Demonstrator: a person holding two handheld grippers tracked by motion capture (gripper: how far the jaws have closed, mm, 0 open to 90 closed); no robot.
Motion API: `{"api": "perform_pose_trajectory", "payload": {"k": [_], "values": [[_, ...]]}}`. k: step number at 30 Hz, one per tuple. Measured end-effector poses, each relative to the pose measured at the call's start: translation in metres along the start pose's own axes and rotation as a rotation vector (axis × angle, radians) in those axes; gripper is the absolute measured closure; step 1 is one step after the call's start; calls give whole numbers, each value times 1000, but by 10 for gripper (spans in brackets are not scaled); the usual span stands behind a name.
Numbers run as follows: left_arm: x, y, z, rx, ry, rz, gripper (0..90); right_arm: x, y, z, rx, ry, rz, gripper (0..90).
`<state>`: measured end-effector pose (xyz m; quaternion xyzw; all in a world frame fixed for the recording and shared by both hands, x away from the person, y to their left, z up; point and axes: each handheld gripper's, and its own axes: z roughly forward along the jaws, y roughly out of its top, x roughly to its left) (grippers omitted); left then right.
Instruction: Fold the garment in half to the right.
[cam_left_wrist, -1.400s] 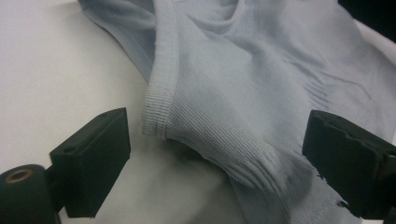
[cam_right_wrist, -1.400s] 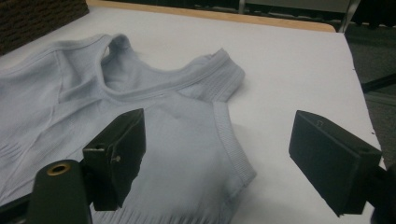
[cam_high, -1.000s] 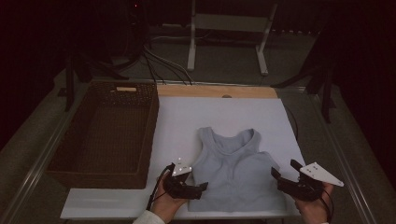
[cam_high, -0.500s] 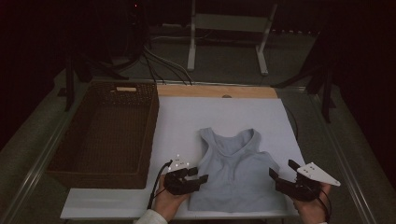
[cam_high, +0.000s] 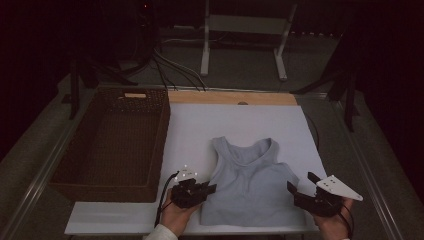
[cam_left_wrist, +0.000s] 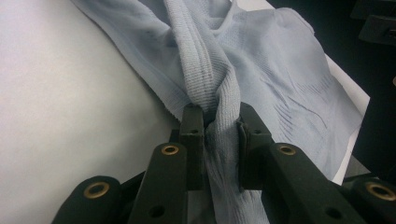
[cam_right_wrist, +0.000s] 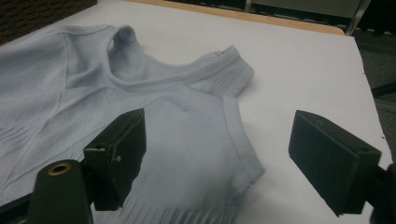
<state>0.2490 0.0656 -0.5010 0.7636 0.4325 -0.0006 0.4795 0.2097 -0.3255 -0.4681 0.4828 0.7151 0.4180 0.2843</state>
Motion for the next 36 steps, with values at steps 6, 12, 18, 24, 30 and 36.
{"api": "perform_pose_trajectory", "payload": {"k": [6, 12, 18, 24, 30, 36], "values": [[5, -1, -11, 2, 13, -21, 771, 2, -2, 1, 6, -5, -16, 196], [11, 0, -19, 4, 28, -45, 771, 3, -2, 1, 11, -3, -24, 195], [14, 2, -25, -2, 44, -58, 771, 3, -3, 1, 11, -5, -22, 195], [16, 3, -32, 3, 88, -51, 771, 1, -3, 0, 9, -7, -19, 195], [12, 4, -32, 17, 107, -41, 771, 1, -3, 0, 9, -8, -20, 195], [3, 7, -29, 18, 100, -28, 771, 5, -4, 1, 15, -3, -26, 195]]}}
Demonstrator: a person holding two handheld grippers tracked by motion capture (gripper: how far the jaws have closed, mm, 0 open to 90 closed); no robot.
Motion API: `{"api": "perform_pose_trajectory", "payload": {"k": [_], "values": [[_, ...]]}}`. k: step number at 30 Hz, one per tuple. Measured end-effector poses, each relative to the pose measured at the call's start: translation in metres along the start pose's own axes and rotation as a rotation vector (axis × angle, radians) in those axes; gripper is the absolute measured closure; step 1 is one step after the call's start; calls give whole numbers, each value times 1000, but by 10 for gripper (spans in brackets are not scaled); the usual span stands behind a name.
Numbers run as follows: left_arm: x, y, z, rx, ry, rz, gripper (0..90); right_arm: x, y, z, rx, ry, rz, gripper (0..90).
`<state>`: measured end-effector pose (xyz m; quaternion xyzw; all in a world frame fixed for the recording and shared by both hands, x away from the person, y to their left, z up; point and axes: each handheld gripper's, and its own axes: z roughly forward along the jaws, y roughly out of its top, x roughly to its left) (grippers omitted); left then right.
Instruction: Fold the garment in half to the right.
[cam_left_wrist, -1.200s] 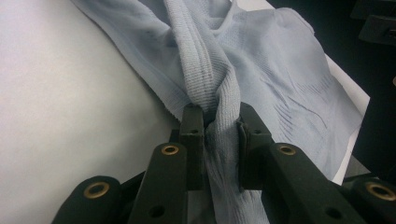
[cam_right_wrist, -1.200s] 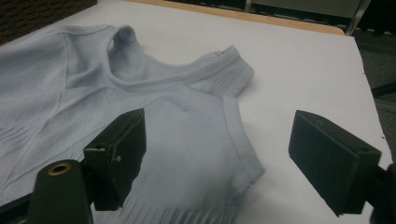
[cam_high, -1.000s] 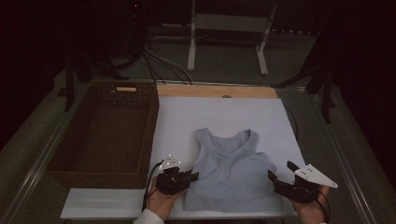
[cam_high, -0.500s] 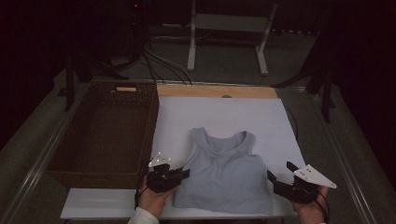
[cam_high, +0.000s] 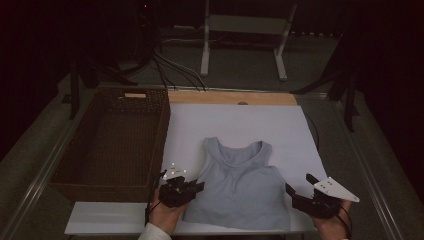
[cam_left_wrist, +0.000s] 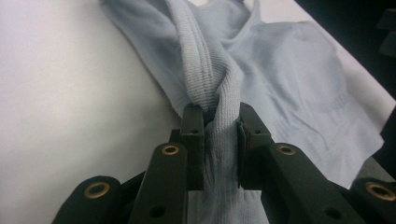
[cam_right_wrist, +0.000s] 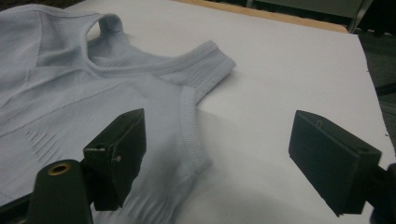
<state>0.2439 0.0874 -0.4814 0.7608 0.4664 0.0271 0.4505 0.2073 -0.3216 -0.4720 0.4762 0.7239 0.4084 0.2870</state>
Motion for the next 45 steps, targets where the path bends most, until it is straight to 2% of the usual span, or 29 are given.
{"api": "perform_pose_trajectory", "payload": {"k": [9, 13, 17, 21, 29, 31, 35, 40, 41, 43, 45], "values": [[-9, 7, 0, -17, -41, -8, 769, 4, 0, 2, 9, 8, -10, 195], [-10, 10, 0, -19, -26, 4, 770, 4, -1, 2, 10, 8, -11, 196], [-4, 13, -4, -36, -5, -11, 773, 4, -1, 3, 12, 8, -11, 201], [-3, 15, -5, -39, 1, -8, 773, 8, -1, 10, 68, 7, -19, 272], [-1, 15, -4, -38, 5, -9, 773, 7, 0, 22, 114, 21, -8, 344], [-1, 15, -4, -36, 5, -5, 773, 5, -2, 28, 148, 33, 5, 386], [0, 15, -4, -37, 8, -8, 774, 5, -2, 33, 173, 55, 22, 425], [1, 16, -4, -36, 13, -9, 774, 10, -1, 46, 226, 116, 27, 507], [2, 16, -4, -38, 14, -11, 774, 11, -1, 49, 237, 120, 19, 544], [3, 16, -5, -39, 15, -12, 774, 13, 2, 55, 258, 146, 9, 746], [5, 15, -5, -38, 19, -14, 774, 14, 4, 57, 264, 146, 6, 780]]}}
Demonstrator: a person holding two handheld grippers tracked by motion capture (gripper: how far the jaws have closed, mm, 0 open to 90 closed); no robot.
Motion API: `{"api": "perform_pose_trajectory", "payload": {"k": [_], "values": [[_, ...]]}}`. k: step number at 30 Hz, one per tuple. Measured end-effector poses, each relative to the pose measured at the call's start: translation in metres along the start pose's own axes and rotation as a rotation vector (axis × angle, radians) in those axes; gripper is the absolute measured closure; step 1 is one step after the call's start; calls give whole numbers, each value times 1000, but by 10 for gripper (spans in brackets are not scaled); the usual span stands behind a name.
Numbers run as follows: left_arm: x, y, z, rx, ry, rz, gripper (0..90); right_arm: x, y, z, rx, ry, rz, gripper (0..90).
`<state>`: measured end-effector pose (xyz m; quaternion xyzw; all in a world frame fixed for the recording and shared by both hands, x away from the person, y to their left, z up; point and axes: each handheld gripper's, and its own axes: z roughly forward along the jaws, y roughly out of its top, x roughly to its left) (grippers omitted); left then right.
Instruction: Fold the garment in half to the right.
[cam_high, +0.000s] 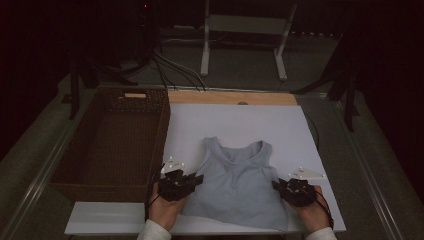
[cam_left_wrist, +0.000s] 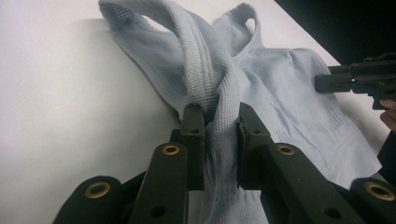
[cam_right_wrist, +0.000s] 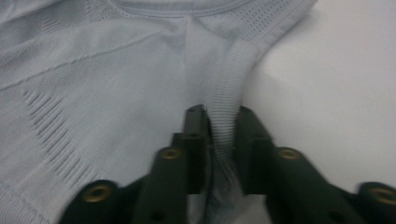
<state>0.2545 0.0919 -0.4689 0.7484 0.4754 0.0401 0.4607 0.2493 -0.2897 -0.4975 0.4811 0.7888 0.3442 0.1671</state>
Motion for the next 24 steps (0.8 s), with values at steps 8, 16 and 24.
{"api": "perform_pose_trajectory", "payload": {"k": [8, 16, 24], "values": [[7, -4, -8, -7, 23, -16, 775, 7, 14, 10, -22, -15, -33, 805], [6, -9, -12, -1, 34, -10, 774, 11, 22, 18, -31, -20, -49, 788], [2, -6, -10, -4, 36, -10, 772, 10, 20, 12, -40, 6, -35, 697]]}}
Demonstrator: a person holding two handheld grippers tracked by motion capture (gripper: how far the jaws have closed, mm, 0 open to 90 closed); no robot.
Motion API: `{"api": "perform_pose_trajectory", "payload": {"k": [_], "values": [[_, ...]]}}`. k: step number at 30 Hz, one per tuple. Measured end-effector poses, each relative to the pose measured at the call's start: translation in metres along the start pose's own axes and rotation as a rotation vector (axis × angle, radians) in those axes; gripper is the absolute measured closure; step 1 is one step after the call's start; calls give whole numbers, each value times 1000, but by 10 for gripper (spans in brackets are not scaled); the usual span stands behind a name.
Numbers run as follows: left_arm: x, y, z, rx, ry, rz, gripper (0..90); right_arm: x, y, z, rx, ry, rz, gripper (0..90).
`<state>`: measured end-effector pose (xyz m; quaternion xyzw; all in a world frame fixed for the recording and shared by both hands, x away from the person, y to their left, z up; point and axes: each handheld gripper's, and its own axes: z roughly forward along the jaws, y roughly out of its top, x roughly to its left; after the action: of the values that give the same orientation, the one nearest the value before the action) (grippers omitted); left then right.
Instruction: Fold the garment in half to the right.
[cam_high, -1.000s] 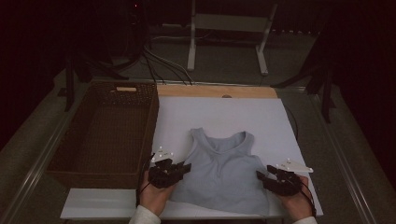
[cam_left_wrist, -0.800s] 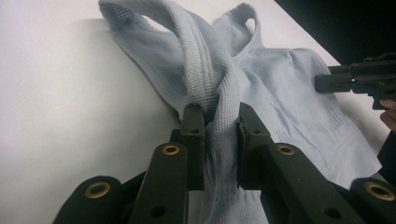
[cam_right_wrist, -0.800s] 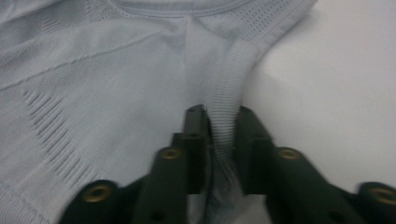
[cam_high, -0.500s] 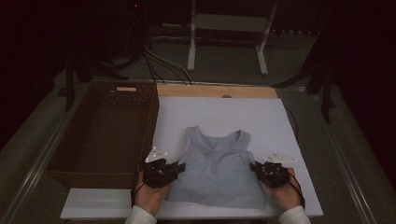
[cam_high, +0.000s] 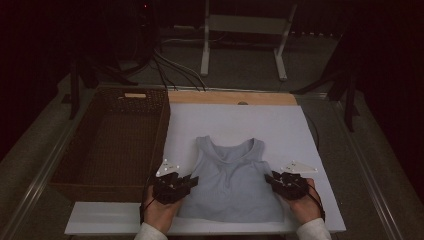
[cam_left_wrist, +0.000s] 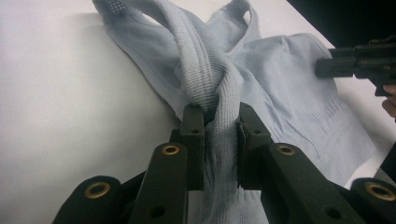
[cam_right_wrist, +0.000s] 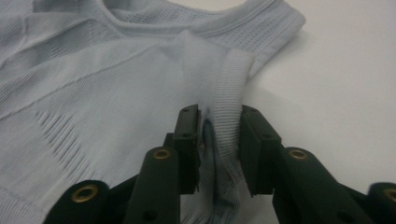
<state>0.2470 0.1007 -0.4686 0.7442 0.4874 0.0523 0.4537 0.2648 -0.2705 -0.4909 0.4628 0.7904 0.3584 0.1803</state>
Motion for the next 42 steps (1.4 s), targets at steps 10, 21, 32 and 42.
{"api": "perform_pose_trajectory", "payload": {"k": [10, 21, 32, 42], "values": [[-5, 7, 3, -12, 1, 2, 771, 5, -1, -17, -46, -51, 23, 372], [-5, 9, 3, -20, -9, -5, 770, 28, 0, -27, -119, 4, -15, 295], [-7, 14, 2, -24, -21, -5, 769, 57, 4, -13, -113, 72, -74, 277], [-8, 17, 1, -31, -27, -3, 768, 80, 7, 1, -96, 127, -129, 265]]}}
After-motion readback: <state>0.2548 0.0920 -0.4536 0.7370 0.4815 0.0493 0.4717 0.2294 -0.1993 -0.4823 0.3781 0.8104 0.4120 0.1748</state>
